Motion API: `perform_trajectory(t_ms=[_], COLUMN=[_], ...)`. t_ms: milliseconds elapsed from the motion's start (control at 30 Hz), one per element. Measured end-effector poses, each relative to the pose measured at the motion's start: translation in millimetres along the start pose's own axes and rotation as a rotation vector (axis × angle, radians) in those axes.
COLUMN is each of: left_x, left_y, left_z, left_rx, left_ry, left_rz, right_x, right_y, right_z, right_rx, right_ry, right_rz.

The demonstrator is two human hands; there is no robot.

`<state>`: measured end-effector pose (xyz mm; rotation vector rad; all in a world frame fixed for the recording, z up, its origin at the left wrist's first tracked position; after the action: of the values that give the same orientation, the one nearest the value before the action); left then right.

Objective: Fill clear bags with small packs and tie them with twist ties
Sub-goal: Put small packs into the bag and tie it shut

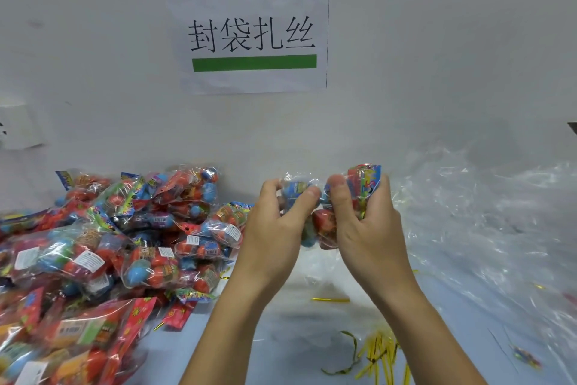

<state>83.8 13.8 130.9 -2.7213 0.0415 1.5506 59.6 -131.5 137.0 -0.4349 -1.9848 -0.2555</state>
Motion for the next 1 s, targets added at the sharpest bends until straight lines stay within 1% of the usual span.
perform_trajectory(t_ms=[100, 133, 200, 267, 300, 400, 467, 533, 567, 633, 667, 733, 767, 800, 833, 933, 967, 1000], left_x=[2.3, 1.1, -4.5, -12.0, -14.8, -16.7, -12.1, -6.3, -4.6, -4.6, -3.0, 1.7, 2.5, 6.3, 10.8, 36.1, 44.1, 48.2], left_y=[0.6, -1.8, -13.1, -24.3, -27.4, -30.5, -24.1, -15.4, -11.2, -4.4, -3.9, -13.9, -20.2, -25.7, -27.7, -20.8, -20.1, -19.6], left_z=[1.4, 2.3, 4.8, 9.3, 10.8, 9.9, 6.7, 3.7, 2.5, 2.0, 1.5, -1.4, -2.4, -3.2, -2.8, 14.3, 18.2, 18.2], left_rx=[-0.053, -0.105, -0.26, -0.38, -0.405, -0.402, -0.333, -0.245, -0.192, -0.067, -0.016, 0.009, 0.018, 0.059, 0.151, 0.541, 0.598, 0.599], left_ry=[-0.029, -0.016, 0.047, 0.11, 0.139, 0.184, 0.15, 0.111, 0.092, 0.076, 0.079, 0.077, 0.053, 0.019, -0.009, -0.129, -0.152, -0.14], left_rz=[-0.012, -0.052, -0.151, -0.234, -0.266, -0.311, -0.226, -0.122, -0.095, -0.119, -0.173, -0.329, -0.371, -0.402, -0.453, -0.736, -0.809, -0.868], right_x=[3.6, 4.6, 4.3, 0.4, -3.5, -11.2, -9.9, -9.9, -11.0, -13.7, -14.8, -17.9, -20.2, -22.6, -25.0, -29.1, -30.2, -30.9], right_y=[5.4, 9.7, 21.4, 34.6, 39.7, 48.2, 46.6, 40.8, 37.4, 30.4, 25.9, 11.9, 2.0, -8.6, -19.5, -45.8, -51.6, -55.1], right_z=[4.3, 6.0, 10.8, 16.8, 19.1, 22.4, 20.8, 17.3, 15.2, 11.0, 8.3, 1.0, -3.5, -8.0, -12.3, -21.1, -22.2, -22.5], right_rx=[0.005, 0.018, 0.077, 0.169, 0.212, 0.33, 0.365, 0.346, 0.33, 0.3, 0.282, 0.229, 0.193, 0.158, 0.134, 0.141, 0.167, 0.205], right_ry=[-0.029, -0.034, -0.023, 0.052, 0.113, 0.273, 0.284, 0.257, 0.247, 0.239, 0.239, 0.247, 0.258, 0.271, 0.281, 0.31, 0.322, 0.333], right_rz=[0.034, 0.037, 0.024, -0.039, -0.089, -0.242, -0.232, -0.194, -0.184, -0.182, -0.182, -0.181, -0.179, -0.172, -0.163, -0.113, -0.075, -0.025])
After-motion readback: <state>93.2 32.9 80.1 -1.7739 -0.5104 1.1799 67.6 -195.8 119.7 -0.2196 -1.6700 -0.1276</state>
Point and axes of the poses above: each hand's wrist, its own z-axis away from the middle knuckle, its own y-axis out of the palm, x = y × z, the point moved 9 cm from there along -z, towards the middle knuckle, and after that the axes turned 8 degrees about y, right-handed, at the moved point
